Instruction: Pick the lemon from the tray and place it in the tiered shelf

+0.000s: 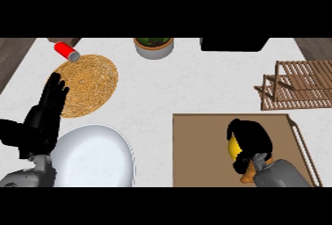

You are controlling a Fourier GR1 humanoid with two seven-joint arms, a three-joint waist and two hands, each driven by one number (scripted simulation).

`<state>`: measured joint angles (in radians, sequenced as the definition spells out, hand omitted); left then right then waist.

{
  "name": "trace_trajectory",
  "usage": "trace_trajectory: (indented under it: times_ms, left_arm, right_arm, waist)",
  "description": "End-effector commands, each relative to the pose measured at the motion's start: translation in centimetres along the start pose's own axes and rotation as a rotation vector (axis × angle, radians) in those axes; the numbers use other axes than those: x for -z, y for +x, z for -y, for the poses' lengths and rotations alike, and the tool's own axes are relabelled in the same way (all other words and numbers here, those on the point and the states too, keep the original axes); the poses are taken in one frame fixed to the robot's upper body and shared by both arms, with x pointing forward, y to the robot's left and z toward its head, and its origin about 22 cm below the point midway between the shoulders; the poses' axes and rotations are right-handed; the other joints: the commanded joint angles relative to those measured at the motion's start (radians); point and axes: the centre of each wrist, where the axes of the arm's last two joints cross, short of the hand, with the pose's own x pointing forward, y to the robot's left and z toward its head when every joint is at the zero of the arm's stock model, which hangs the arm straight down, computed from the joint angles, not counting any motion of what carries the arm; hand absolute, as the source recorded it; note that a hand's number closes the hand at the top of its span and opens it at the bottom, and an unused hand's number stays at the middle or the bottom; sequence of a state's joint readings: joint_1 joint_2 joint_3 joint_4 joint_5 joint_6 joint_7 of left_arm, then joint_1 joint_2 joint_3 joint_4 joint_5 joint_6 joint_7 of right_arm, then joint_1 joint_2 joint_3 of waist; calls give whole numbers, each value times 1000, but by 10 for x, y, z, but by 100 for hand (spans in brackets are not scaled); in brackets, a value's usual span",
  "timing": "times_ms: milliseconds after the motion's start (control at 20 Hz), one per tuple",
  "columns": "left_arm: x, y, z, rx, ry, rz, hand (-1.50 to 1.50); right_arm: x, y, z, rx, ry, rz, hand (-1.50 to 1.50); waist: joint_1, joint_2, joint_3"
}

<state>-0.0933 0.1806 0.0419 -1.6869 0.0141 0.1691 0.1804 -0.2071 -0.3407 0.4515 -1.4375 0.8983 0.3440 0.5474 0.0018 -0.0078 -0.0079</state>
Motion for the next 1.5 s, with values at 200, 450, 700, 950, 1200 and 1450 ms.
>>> trace_trajectory:
  times_ms: [200,450,700,950,1200,1450]
  left_arm:
    - [-2,0,-7,-6,18,3,0]
    - [-5,-8,-5,-6,29,-12,0]
    - [4,-2,-6,-6,5,-16,0]
    - [-11,-10,-2,13,19,-11,0]
    - [-8,-5,-10,14,34,-4,0]
    - [-9,-7,-25,1,35,-11,0]
  right_arm:
    - [-18,-77,-42,-30,-82,33,150]
    - [-45,-182,-34,104,-164,53,150]
    - [-64,-204,-23,254,-150,130,150]
    - [-105,-193,13,357,-286,214,150]
    - [-125,-204,63,621,-471,234,150]
    - [-172,-212,109,691,-630,122,150]
  waist:
    - [-12,7,9]
    - [-23,6,9]
    - [-14,7,8]
    - [-29,2,6]
    - [-34,0,6]
    - [-29,0,6]
